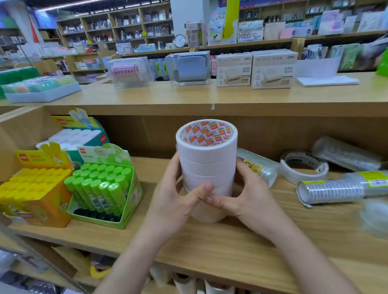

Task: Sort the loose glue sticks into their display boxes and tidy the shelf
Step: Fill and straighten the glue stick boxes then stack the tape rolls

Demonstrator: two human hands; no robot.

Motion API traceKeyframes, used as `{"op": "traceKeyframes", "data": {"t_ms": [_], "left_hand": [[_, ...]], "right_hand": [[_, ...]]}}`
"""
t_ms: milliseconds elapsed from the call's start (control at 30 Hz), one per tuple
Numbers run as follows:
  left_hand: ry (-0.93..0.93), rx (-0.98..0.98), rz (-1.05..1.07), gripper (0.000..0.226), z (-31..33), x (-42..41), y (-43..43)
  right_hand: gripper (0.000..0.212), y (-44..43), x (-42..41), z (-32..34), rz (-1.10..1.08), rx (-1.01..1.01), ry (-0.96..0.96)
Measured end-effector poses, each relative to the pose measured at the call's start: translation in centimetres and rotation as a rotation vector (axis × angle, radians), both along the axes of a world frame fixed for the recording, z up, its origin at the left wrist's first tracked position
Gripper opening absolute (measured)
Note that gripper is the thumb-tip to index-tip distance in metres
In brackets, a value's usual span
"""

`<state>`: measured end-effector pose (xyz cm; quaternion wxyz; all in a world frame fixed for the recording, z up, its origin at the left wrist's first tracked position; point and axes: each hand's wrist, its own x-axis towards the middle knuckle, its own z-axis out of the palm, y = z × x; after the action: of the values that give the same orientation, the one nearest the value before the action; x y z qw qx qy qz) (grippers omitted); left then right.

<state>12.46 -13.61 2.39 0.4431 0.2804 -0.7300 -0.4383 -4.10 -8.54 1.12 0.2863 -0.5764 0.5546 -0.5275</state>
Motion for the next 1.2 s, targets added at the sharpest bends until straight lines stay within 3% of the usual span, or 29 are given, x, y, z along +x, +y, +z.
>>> {"op": "traceKeyframes", "data": {"t_ms": [167,300,367,433,500,567,700,800,933,1200], "left_hand": [[0.09,0.053,0.084,0.066,-0.4,2.0,-0.6],[0.114,0.069,0.209,0.079,-0.4,4.4,0.0],[0.123,0.068,0.278,0.091,-0.3,5.0,0.6],[0.055,0.02,0.351,0.108,-0.1,5.0,1.2],[-0.06,-0.024,0.403,0.122,-0.2,4.6,1.5],[-0.147,-0.046,0.461,0.133,-0.7,4.0,1.6],[-0.187,-0.084,0.581,0.129,-1.6,3.5,1.3],[-0.211,-0.103,0.633,0.125,-1.8,3.7,1.1],[-0.228,-0.119,0.66,0.122,-1.6,3.5,1.4],[-0.237,-0.097,0.676,0.12,-1.4,3.3,1.6]], "right_hand": [[0.086,-1.0,2.2,-0.1,0.001,-0.047,0.016],[0.077,-2.1,2.8,1.0,0.247,0.056,0.178],[0.063,-2.3,1.8,2.2,0.201,0.019,0.449],[0.058,-1.9,-0.2,3.6,-0.175,-0.031,0.898],[0.072,-1.5,-2.1,4.1,-0.36,0.177,1.097],[0.083,-1.7,-2.6,3.9,-0.277,0.426,1.018],[0.08,-3.1,-2.0,3.8,-0.106,0.35,1.035],[0.103,-4.3,-1.8,5.3,0.12,0.388,0.923],[0.13,-7.8,-1.1,7.5,0.334,0.541,1.072],[0.101,-9.2,-0.8,7.7,0.391,0.65,1.056]]}}
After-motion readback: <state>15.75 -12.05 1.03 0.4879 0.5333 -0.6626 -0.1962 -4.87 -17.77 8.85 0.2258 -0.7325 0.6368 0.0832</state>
